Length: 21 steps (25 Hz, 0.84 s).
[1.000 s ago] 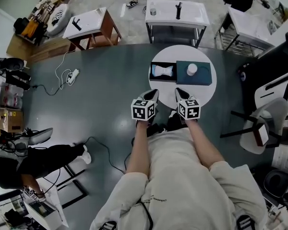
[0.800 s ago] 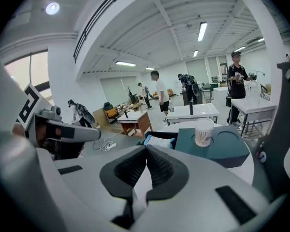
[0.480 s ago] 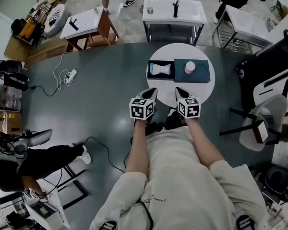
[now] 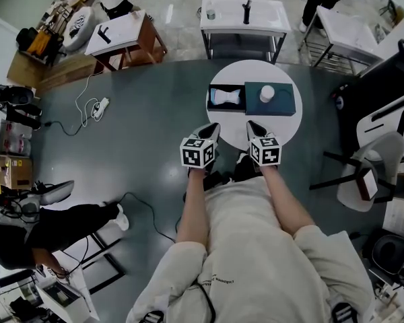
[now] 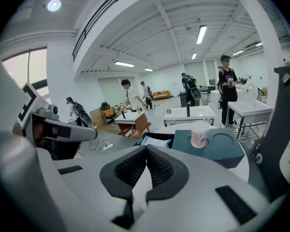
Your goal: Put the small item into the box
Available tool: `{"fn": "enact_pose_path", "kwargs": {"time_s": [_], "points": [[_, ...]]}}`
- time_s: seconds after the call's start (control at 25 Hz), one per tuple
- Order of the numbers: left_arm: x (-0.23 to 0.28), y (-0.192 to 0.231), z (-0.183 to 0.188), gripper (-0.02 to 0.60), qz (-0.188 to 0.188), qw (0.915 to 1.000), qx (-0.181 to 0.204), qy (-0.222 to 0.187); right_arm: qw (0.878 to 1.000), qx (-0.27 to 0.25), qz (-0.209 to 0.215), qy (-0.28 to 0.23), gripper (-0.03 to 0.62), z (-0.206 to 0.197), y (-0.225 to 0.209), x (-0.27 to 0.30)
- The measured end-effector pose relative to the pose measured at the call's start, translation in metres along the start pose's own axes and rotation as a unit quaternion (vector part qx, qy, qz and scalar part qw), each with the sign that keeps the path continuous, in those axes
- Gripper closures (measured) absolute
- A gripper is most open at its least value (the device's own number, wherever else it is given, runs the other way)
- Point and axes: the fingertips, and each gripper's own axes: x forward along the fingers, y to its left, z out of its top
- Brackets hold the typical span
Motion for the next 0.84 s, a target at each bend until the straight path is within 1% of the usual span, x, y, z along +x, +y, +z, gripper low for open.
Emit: {"fn": "enact_pose_path", "kwargs": {"time_s": [0.44,0.84], "points": [[-0.001,0.0,-0.003,0.558,-0.004,1.0,-0.001,0.001,1.0,-0.002,-0.002,0.01,0.559,-0.008,0.002,0.002],[0.001,-0.002,-0.001,0.558,-0.01,1.0,-0.002,0.0,1.0,0.015,-0.007,0.014,0.559,-0.014,-0.004,0.003]]}}
